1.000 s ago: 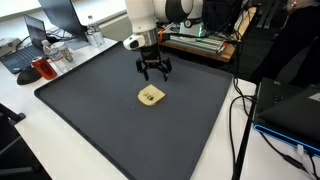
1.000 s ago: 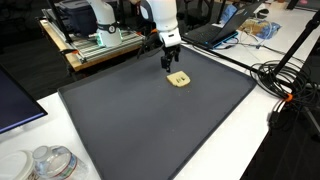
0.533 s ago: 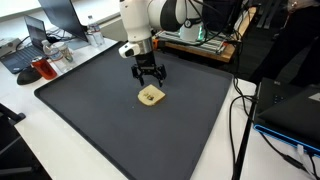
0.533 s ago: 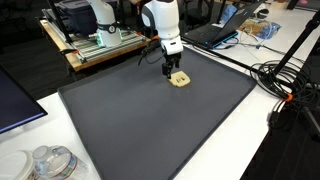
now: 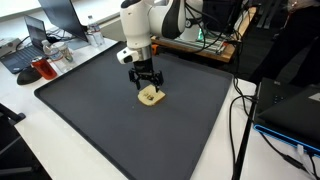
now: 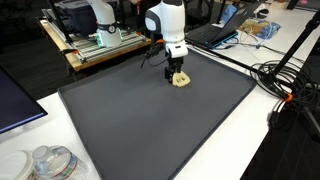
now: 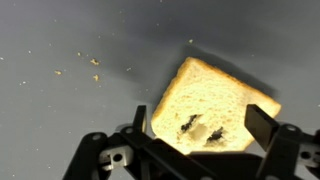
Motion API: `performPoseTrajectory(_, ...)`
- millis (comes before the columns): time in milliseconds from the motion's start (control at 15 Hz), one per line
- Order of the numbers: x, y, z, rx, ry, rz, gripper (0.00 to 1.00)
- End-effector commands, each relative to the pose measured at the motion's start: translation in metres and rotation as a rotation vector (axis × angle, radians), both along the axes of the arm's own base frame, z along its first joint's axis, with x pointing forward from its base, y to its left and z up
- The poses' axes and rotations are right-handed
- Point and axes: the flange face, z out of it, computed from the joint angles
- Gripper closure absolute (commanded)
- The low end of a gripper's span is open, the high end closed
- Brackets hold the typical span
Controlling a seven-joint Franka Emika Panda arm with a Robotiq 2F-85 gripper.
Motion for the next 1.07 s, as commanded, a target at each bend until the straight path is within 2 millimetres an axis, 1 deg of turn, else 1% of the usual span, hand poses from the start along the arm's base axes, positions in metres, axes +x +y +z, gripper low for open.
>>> performPoseTrajectory(0, 0.011, 0.000, -0.008, -0.053, -0.007, -0.014, 0.00)
performPoseTrajectory(533, 0.018, 0.003, -0.021, -0.092, 0.009, -0.024, 0.00)
performPoseTrajectory(600, 0.019, 0.003, -0.022, -0.093, 0.008, -0.025, 0.05)
performPoseTrajectory(667, 0.019, 0.003, -0.023, -0.096, 0.012, -0.025, 0.26)
performPoseTrajectory(733, 0.019, 0.004, -0.023, -0.095, 0.016, -0.025, 0.30)
performPoseTrajectory(800, 0.019, 0.005, -0.023, -0.096, 0.018, -0.024, 0.31)
performPoseTrajectory(867, 0.019, 0.007, -0.023, -0.096, 0.018, -0.024, 0.37)
performPoseTrajectory(1000, 0.020, 0.009, -0.021, -0.097, 0.019, -0.026, 0.52)
